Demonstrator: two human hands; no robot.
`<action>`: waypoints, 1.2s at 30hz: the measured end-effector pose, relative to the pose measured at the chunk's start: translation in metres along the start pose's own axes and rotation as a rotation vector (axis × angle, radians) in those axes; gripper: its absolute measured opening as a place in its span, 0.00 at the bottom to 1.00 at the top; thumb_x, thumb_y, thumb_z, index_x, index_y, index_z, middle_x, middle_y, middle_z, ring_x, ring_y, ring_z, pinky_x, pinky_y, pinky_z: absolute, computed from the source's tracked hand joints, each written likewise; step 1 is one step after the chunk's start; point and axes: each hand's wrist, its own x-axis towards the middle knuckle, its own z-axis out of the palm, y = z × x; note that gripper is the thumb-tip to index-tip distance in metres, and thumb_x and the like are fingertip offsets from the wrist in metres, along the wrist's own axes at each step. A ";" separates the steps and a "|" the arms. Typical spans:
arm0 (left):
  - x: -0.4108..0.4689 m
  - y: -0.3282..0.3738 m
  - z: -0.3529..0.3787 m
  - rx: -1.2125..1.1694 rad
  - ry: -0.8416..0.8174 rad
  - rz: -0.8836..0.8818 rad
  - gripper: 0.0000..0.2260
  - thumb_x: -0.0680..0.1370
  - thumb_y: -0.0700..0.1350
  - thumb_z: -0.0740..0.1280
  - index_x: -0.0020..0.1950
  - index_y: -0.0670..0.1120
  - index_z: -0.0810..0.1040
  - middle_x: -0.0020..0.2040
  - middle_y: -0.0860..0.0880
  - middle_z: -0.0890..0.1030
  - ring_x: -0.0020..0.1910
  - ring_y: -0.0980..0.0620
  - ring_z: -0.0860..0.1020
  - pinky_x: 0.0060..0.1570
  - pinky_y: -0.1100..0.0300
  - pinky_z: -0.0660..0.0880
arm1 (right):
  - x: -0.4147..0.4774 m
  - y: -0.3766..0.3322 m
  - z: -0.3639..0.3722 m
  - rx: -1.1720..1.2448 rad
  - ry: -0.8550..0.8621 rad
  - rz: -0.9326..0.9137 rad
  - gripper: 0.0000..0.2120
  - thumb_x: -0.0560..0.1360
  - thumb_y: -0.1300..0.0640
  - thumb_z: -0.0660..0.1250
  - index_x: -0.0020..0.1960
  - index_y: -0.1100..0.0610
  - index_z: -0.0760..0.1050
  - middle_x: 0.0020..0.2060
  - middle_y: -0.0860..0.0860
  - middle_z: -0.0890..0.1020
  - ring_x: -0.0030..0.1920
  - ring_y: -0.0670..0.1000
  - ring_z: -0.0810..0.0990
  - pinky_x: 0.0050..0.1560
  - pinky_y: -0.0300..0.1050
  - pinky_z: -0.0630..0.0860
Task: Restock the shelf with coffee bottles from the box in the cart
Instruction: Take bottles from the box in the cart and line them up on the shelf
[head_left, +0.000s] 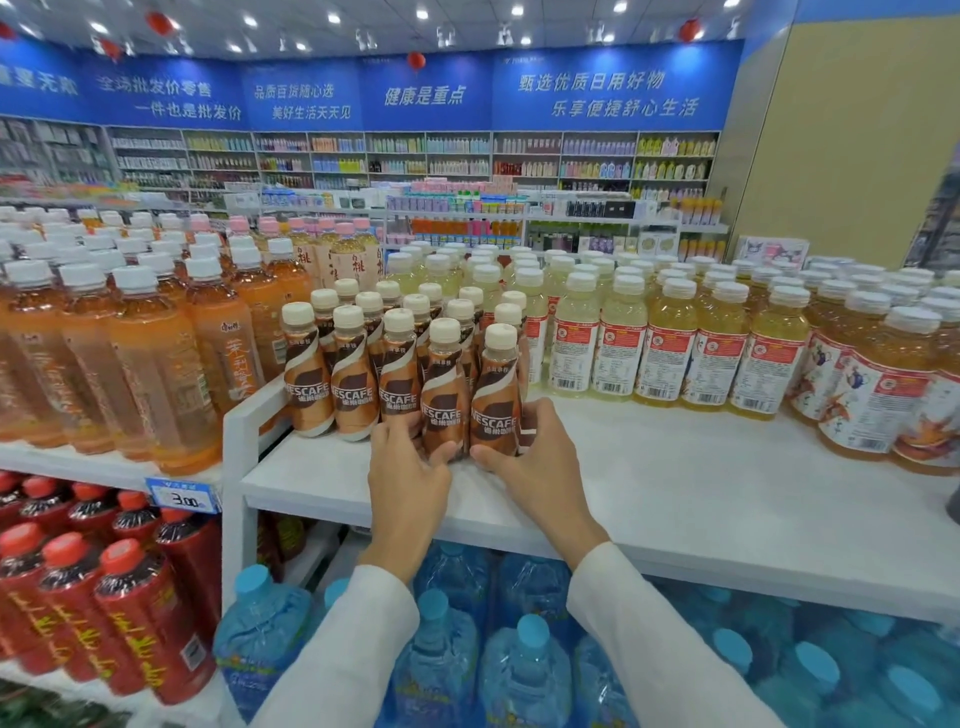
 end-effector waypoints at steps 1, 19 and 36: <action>0.001 0.001 0.001 0.015 0.008 0.003 0.19 0.76 0.45 0.75 0.63 0.49 0.74 0.57 0.52 0.74 0.57 0.51 0.78 0.62 0.52 0.76 | 0.001 0.000 0.001 -0.001 0.001 0.000 0.30 0.67 0.48 0.80 0.62 0.48 0.69 0.58 0.46 0.79 0.57 0.49 0.80 0.61 0.50 0.79; 0.009 0.000 0.015 0.050 0.054 -0.029 0.18 0.75 0.51 0.76 0.56 0.56 0.68 0.56 0.52 0.79 0.55 0.51 0.78 0.60 0.47 0.77 | 0.013 0.004 0.006 0.002 0.020 0.006 0.30 0.70 0.49 0.79 0.66 0.48 0.67 0.61 0.46 0.78 0.59 0.48 0.79 0.62 0.48 0.78; 0.006 0.003 0.015 0.064 0.051 -0.043 0.18 0.76 0.52 0.74 0.62 0.51 0.73 0.60 0.51 0.79 0.58 0.49 0.78 0.62 0.44 0.76 | 0.008 -0.002 0.005 0.002 0.007 0.005 0.29 0.72 0.50 0.77 0.67 0.49 0.66 0.63 0.47 0.76 0.62 0.50 0.77 0.64 0.49 0.77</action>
